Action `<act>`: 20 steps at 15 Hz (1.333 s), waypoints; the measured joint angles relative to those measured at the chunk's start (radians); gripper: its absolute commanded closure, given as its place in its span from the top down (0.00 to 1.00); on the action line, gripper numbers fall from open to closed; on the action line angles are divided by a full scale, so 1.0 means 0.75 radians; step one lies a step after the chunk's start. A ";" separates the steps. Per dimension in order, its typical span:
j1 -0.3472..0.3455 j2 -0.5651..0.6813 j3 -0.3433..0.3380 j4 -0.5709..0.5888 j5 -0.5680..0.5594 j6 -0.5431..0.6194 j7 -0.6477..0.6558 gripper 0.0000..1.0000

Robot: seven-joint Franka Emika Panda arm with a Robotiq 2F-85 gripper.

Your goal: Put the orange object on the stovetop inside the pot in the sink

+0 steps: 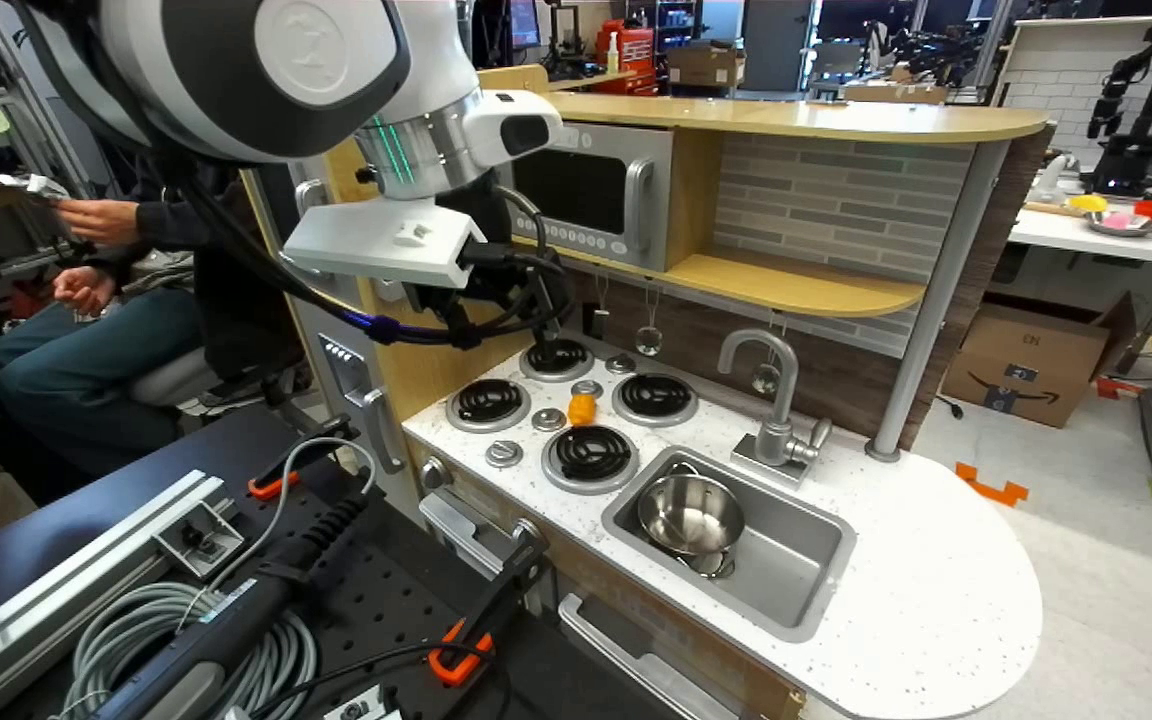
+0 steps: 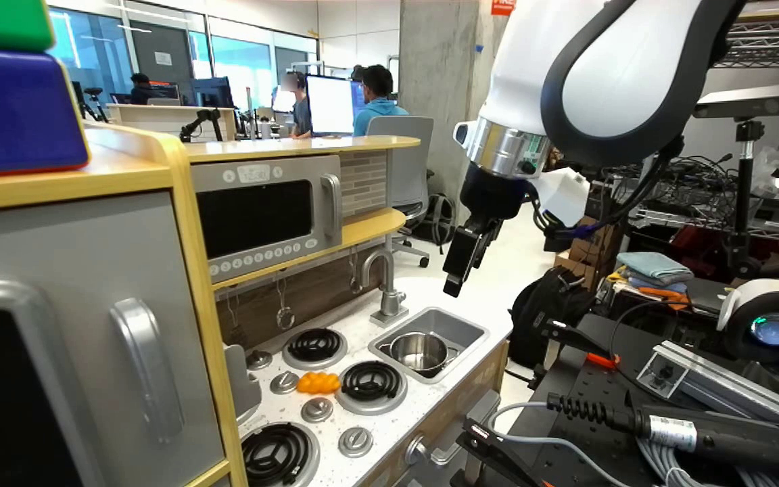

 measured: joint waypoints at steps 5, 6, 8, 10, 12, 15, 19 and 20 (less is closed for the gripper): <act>0.089 0.165 -0.097 0.158 -0.293 -0.009 0.416 1.00; 0.127 0.218 -0.120 0.205 -0.320 -0.009 0.486 1.00; 0.223 0.343 -0.170 0.320 -0.347 -0.009 0.618 1.00; 0.340 0.488 -0.235 0.453 -0.348 -0.014 0.733 1.00; 0.468 0.646 -0.314 0.600 -0.348 -0.016 0.833 1.00; 0.643 0.882 -0.436 0.825 -0.312 -0.019 0.921 1.00; 0.820 1.086 -0.579 1.018 -0.199 -0.051 0.838 1.00; 0.822 1.092 -0.576 1.030 -0.187 -0.098 0.772 1.00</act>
